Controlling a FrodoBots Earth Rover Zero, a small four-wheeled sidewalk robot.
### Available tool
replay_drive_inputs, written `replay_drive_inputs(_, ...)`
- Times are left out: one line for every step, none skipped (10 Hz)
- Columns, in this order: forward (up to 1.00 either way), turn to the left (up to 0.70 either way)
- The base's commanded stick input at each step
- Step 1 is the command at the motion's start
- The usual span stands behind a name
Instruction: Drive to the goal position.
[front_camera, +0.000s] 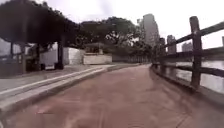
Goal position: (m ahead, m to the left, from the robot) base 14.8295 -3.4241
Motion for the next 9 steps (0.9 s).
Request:
replay_drive_inputs(1.00, -0.08)
replay_drive_inputs(1.00, 0.00)
replay_drive_inputs(1.00, 0.00)
replay_drive_inputs(1.00, 0.00)
replay_drive_inputs(1.00, -0.04)
replay_drive_inputs(1.00, -0.39)
replay_drive_inputs(1.00, -0.36)
replay_drive_inputs(1.00, 0.00)
replay_drive_inputs(1.00, 0.00)
